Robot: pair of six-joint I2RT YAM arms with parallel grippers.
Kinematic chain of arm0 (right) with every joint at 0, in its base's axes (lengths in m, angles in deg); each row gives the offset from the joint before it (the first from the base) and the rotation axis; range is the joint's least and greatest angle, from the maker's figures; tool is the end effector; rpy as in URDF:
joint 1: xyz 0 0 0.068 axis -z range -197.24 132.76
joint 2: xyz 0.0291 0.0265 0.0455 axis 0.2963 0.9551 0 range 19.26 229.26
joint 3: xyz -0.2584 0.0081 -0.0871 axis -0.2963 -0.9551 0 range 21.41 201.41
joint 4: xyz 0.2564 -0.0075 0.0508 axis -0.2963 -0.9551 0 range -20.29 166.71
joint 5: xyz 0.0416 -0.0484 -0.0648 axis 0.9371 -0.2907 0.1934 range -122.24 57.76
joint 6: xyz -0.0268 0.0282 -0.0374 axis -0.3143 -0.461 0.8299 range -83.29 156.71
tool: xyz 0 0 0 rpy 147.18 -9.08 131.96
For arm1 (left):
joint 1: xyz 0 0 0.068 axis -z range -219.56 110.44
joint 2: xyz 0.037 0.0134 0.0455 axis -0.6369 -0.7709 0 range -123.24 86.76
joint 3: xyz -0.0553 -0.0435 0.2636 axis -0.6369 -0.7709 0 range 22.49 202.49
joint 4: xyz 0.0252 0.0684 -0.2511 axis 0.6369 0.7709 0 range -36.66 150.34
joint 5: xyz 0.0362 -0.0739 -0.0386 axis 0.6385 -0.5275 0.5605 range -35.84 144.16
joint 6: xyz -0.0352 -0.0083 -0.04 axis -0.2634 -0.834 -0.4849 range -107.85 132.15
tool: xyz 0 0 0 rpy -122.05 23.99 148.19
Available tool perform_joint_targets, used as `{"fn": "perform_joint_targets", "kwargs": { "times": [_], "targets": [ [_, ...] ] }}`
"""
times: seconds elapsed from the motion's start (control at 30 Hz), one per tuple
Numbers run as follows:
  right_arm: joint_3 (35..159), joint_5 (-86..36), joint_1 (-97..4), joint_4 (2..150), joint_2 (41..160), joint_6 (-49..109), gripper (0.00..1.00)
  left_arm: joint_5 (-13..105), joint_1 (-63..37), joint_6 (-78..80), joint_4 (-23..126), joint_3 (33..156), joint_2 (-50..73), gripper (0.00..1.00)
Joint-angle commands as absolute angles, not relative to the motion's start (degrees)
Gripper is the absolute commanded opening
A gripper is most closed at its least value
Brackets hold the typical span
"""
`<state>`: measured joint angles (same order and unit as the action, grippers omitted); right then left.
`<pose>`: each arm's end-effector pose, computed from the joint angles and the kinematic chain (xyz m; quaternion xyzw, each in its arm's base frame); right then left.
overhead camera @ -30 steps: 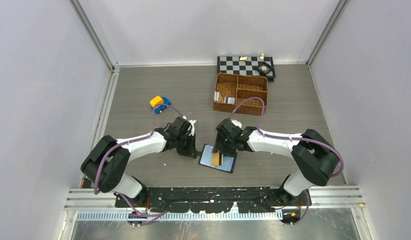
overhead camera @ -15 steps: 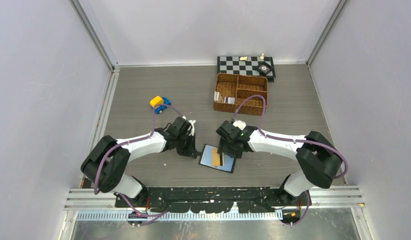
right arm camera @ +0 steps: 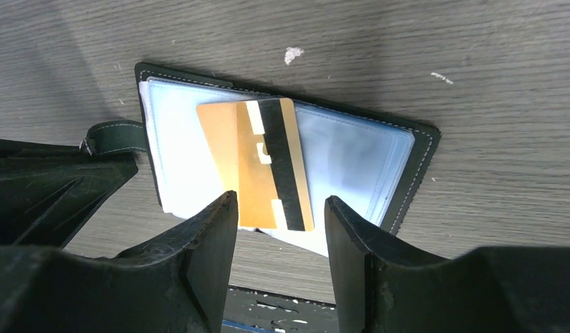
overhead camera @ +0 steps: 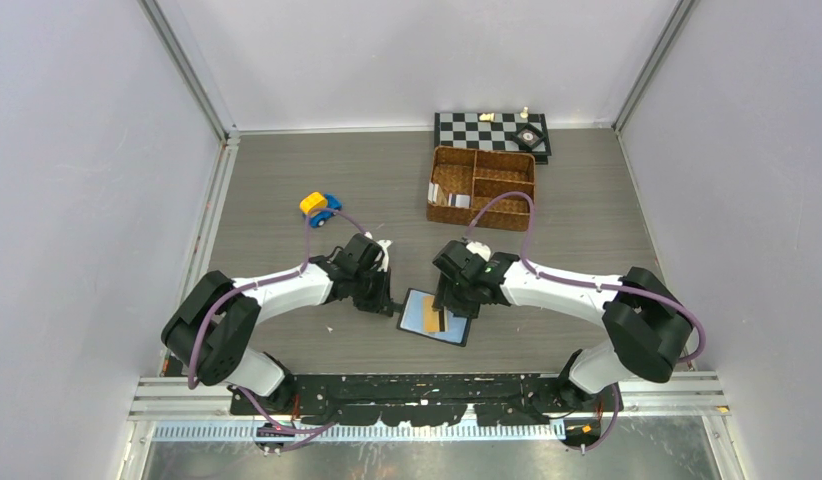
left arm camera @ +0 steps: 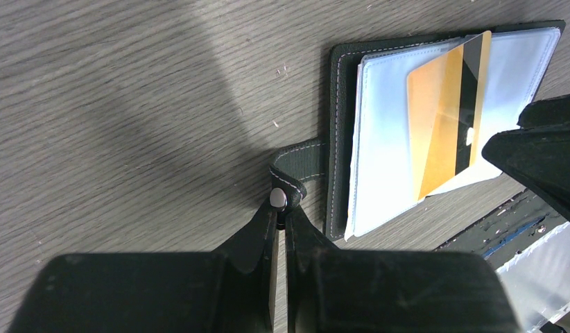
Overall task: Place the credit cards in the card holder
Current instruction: Insert the credit card into the card holder.
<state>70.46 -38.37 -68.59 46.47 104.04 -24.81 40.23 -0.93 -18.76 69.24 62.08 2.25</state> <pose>0.1743 0.2120 0.1821 0.0977 0.9718 0.1444 0.1586 0.2005 -0.1711 0.1510 0.0952 0.9564 -0.2390 0.1384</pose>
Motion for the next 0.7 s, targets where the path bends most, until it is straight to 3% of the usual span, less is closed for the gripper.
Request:
{"fn": "perform_joint_targets", "kwargs": {
  "times": [0.0,0.67],
  "targets": [
    [70.69,-37.33,-69.16,48.43,104.23,-26.09,0.54,41.66,-0.71,-17.70,71.36,60.55,2.20,0.00],
    [71.90,-33.75,-69.11,50.09,109.62,-25.96,0.55,41.21,-0.69,-17.84,71.07,59.86,2.31,0.00]
  ]
}}
